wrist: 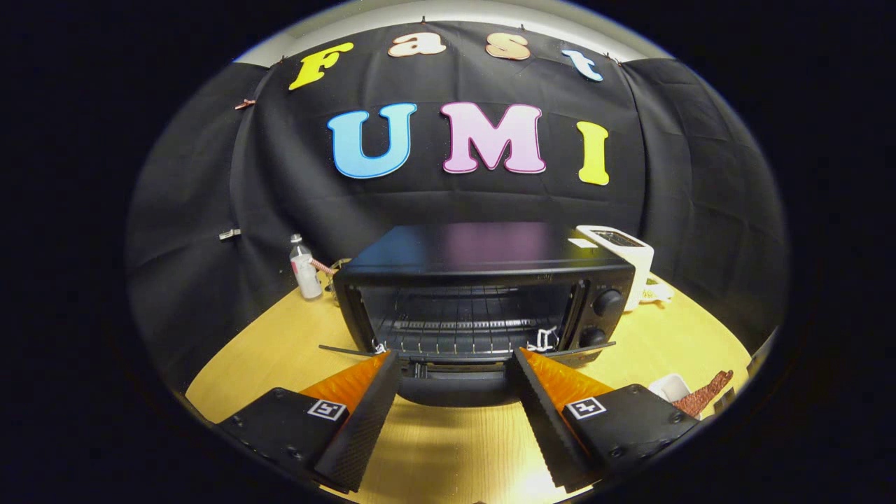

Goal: Open the toaster oven, put the food inside, and close the toaster oven door.

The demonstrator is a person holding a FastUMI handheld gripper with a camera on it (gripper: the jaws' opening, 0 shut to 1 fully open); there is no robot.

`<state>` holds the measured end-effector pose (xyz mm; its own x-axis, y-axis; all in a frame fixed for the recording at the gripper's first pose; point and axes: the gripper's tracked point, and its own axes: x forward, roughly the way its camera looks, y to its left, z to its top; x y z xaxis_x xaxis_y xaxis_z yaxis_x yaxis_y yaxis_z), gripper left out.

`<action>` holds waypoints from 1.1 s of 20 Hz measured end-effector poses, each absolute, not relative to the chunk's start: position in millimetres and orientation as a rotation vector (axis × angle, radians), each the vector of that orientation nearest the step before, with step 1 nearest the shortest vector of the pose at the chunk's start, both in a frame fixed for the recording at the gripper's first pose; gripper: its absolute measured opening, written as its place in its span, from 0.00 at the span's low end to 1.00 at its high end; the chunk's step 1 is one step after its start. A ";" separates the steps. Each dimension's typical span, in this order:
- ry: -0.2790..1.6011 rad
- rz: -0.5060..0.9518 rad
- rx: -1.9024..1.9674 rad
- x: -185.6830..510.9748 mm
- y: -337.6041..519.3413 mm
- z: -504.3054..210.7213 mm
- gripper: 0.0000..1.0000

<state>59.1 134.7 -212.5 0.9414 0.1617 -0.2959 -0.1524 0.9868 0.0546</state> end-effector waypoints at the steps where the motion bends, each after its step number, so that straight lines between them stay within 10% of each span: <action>1: 0.315 0.165 0.029 53.4 134.2 -219.0 0.97; 11: 0.590 0.158 0.105 16.4 120.3 -315.2 0.97; 22: 0.546 0.169 0.066 -4.6 91.1 -270.3 0.99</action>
<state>-4.6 91.1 -270.3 0.8410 0.1775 -0.5111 -0.1425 0.9840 0.1073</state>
